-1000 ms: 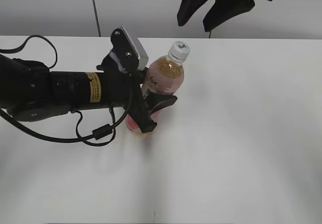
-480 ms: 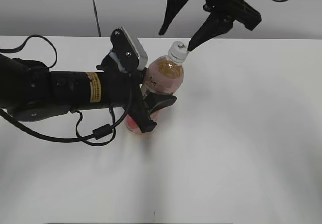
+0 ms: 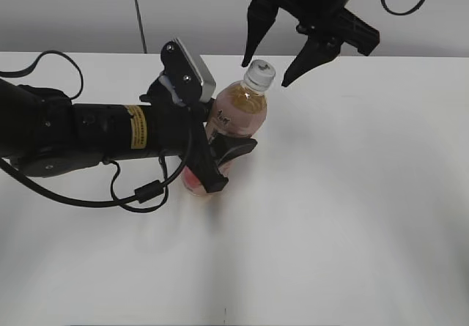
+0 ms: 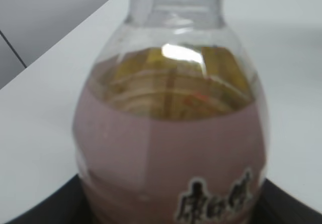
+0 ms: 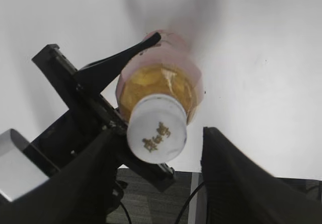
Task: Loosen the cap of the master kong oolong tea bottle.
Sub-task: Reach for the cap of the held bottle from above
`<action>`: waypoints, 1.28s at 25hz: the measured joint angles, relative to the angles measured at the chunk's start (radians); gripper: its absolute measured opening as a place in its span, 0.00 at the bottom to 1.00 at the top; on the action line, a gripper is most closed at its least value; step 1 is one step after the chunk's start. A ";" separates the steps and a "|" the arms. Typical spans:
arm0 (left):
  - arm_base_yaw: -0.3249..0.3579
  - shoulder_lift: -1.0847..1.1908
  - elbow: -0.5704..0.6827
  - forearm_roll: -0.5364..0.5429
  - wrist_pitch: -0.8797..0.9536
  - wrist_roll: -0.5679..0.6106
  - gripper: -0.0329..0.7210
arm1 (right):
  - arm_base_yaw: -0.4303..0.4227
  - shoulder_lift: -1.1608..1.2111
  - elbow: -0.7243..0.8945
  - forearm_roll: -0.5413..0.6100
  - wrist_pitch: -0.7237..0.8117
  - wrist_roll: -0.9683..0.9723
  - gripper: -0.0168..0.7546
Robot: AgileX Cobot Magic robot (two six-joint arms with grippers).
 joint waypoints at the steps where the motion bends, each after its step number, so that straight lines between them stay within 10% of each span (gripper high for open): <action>1: 0.000 0.000 0.000 -0.001 0.000 0.000 0.57 | 0.000 0.001 0.000 -0.008 0.000 0.004 0.55; 32: 0.000 0.000 0.000 -0.009 -0.007 0.000 0.57 | -0.001 0.025 0.000 0.010 -0.040 -0.015 0.38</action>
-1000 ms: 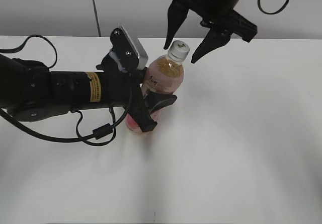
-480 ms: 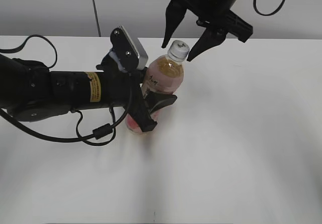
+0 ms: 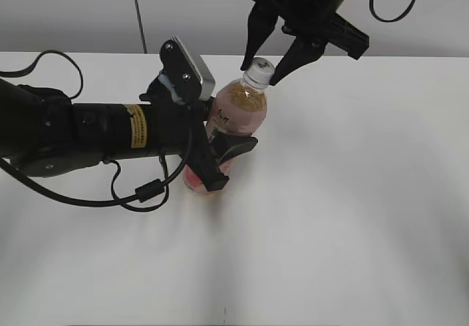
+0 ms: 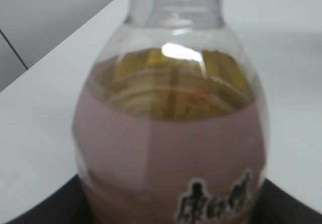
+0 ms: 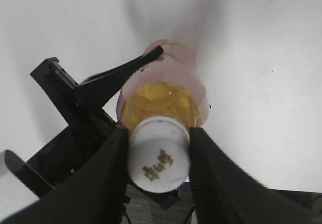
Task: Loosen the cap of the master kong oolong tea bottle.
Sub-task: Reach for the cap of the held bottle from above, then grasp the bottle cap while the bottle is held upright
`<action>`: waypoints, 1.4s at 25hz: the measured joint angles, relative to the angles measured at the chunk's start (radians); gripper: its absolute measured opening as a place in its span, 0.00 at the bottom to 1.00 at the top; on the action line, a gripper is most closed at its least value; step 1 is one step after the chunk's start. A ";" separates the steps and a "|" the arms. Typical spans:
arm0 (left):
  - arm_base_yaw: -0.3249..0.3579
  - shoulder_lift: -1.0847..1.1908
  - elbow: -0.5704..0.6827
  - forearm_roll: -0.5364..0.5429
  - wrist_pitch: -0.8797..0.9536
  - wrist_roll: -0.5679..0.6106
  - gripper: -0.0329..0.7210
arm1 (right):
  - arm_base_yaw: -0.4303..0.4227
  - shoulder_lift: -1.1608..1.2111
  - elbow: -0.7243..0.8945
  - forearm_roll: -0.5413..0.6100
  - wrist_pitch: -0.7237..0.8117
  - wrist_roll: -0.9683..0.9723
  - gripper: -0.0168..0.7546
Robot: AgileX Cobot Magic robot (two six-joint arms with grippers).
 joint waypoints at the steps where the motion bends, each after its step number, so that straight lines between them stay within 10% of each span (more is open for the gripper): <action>1: 0.000 0.000 0.000 0.000 0.000 0.000 0.57 | 0.000 0.000 0.000 0.000 0.001 -0.008 0.38; 12: 0.000 0.000 0.000 0.005 0.000 0.000 0.57 | 0.000 0.000 0.000 0.001 0.011 -0.494 0.38; 35: 0.004 -0.001 0.000 0.001 0.008 0.001 0.57 | 0.000 0.000 0.001 0.039 -0.018 -2.672 0.38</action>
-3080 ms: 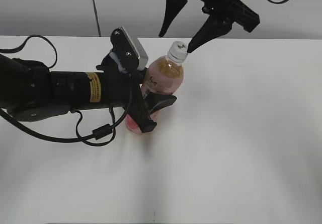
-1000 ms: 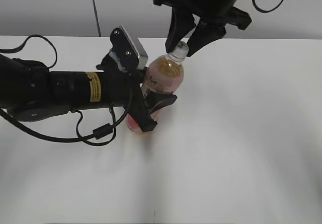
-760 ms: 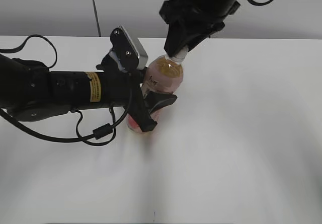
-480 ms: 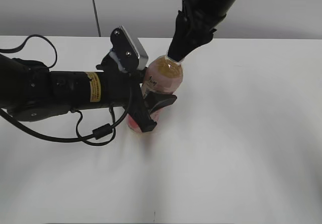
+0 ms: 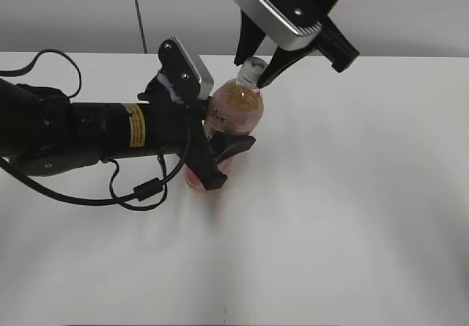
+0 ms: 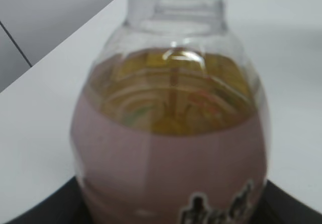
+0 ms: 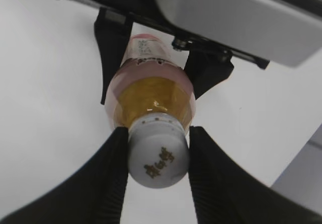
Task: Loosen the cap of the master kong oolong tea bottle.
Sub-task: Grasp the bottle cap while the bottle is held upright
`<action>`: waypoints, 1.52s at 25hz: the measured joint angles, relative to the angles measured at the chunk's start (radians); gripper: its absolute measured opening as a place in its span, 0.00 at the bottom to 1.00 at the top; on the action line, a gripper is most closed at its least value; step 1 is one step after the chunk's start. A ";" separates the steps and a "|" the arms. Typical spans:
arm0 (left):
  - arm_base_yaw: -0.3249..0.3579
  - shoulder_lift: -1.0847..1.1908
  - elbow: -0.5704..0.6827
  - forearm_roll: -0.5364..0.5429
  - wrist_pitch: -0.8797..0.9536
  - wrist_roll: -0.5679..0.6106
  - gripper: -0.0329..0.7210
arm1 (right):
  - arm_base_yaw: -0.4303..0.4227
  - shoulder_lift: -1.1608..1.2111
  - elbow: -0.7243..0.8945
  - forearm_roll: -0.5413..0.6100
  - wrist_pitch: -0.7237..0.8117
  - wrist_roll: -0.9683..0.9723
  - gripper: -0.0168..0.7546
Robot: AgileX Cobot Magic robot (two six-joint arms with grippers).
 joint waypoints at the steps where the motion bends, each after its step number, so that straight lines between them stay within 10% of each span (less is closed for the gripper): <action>1: 0.000 0.000 0.000 -0.001 0.002 0.000 0.57 | 0.000 0.000 0.000 0.000 0.000 -0.108 0.38; 7: 0.000 0.000 0.000 -0.003 0.003 0.000 0.57 | 0.001 0.000 0.000 -0.001 -0.004 -0.494 0.38; 21: 0.000 -0.008 -0.001 -0.002 -0.022 0.000 0.57 | 0.001 -0.028 0.000 0.001 0.006 -0.539 0.38; 25: 0.000 -0.008 -0.001 -0.001 -0.022 0.000 0.57 | 0.001 -0.028 0.000 0.001 0.012 -0.469 0.41; 32: 0.000 -0.008 0.000 0.010 0.017 0.000 0.57 | 0.003 -0.042 -0.001 0.027 0.045 -0.384 0.76; 38: 0.000 -0.008 0.000 0.010 0.019 0.000 0.57 | 0.003 -0.076 -0.001 0.036 -0.013 0.108 0.77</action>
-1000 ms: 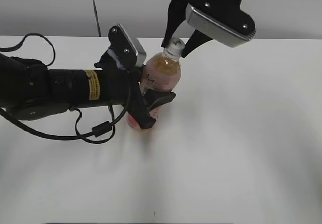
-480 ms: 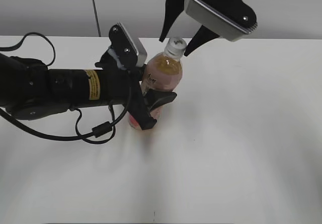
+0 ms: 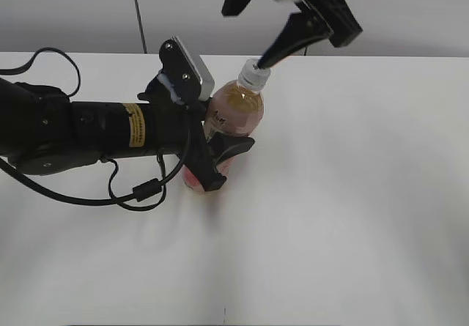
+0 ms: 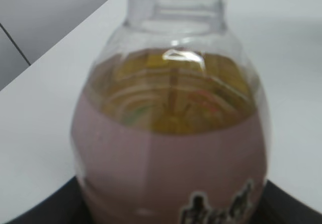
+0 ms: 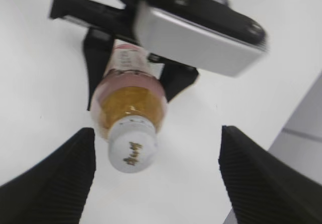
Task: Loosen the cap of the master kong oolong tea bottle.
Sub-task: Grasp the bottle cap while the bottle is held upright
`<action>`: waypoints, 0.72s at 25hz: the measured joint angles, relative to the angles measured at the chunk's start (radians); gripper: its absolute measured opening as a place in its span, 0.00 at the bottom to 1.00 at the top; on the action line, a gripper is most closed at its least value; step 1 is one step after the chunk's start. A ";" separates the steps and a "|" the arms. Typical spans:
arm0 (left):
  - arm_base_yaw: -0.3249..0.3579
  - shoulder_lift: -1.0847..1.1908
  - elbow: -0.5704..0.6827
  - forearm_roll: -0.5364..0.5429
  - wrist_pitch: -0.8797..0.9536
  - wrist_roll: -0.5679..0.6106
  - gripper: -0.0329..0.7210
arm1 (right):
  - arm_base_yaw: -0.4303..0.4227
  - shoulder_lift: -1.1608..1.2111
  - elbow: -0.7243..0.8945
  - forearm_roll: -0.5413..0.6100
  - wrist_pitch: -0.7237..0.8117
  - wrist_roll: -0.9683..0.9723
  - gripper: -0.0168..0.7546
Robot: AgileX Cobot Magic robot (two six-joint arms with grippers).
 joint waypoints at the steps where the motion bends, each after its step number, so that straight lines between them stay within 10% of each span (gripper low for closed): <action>1: 0.000 0.000 0.000 0.000 0.001 0.000 0.57 | -0.001 -0.010 -0.001 0.001 -0.040 0.119 0.77; 7: 0.000 0.000 0.000 0.001 0.003 0.000 0.57 | -0.003 -0.025 -0.031 -0.005 -0.262 0.970 0.77; 12: 0.000 0.000 0.000 0.001 0.003 0.000 0.57 | -0.003 -0.029 -0.034 -0.204 -0.035 1.852 0.77; 18: 0.000 0.000 0.000 0.002 0.000 0.000 0.57 | -0.003 -0.006 -0.036 -0.211 0.063 2.251 0.76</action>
